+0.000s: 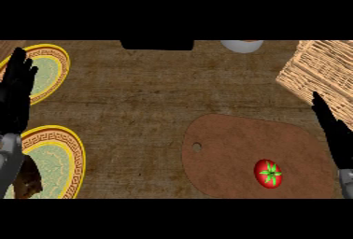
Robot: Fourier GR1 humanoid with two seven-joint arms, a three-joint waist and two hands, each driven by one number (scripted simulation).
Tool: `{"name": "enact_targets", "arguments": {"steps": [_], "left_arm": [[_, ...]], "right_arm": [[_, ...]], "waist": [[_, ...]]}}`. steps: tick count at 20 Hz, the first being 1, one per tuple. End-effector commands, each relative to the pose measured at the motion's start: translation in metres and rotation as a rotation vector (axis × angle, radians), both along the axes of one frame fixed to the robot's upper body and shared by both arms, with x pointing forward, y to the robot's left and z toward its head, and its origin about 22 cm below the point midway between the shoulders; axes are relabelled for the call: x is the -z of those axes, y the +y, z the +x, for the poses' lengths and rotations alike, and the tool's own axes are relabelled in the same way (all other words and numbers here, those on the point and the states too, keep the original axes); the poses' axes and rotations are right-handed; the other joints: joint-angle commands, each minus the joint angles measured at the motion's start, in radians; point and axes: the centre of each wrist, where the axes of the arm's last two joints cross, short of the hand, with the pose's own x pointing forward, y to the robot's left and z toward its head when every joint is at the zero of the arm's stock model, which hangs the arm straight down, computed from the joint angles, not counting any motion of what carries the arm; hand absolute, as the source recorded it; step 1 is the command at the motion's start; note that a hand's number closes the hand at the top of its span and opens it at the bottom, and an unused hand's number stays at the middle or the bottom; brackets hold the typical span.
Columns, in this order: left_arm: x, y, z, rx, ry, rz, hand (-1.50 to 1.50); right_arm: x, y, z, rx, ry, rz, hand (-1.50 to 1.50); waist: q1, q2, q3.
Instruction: Pick the tomato from the cutting board and place it in the basket
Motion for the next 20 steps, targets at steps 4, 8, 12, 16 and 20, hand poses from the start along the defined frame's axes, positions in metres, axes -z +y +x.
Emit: {"name": "enact_targets", "arguments": {"steps": [4,8,12,16,20], "left_arm": [[0.090,-0.022,-0.035,0.078,0.394,-0.134,0.00],[0.136,-0.036,-0.070,0.163,0.624,-0.182,0.00],[0.153,-0.029,-0.092,0.121,0.652,-0.193,0.00],[0.156,-0.024,-0.096,0.104,0.654,-0.203,0.00],[0.157,-0.018,-0.104,0.065,0.658,-0.204,0.00]], "right_arm": [[-0.052,0.078,0.039,-0.358,-0.235,0.374,1.50],[-0.070,0.157,0.023,-0.828,-0.318,0.434,1.50],[-0.067,0.213,-0.024,-0.792,-0.341,0.393,-1.50],[-0.069,0.204,-0.027,-0.662,-0.261,0.119,-1.50],[-0.110,0.151,-0.008,-0.516,-0.295,-0.329,-1.50]], "waist": [[0.008,-0.019,0.000],[0.035,-0.027,-0.003],[-0.025,-0.035,-0.004],[-0.035,-0.034,-0.004],[-0.072,-0.053,-0.011]]}}
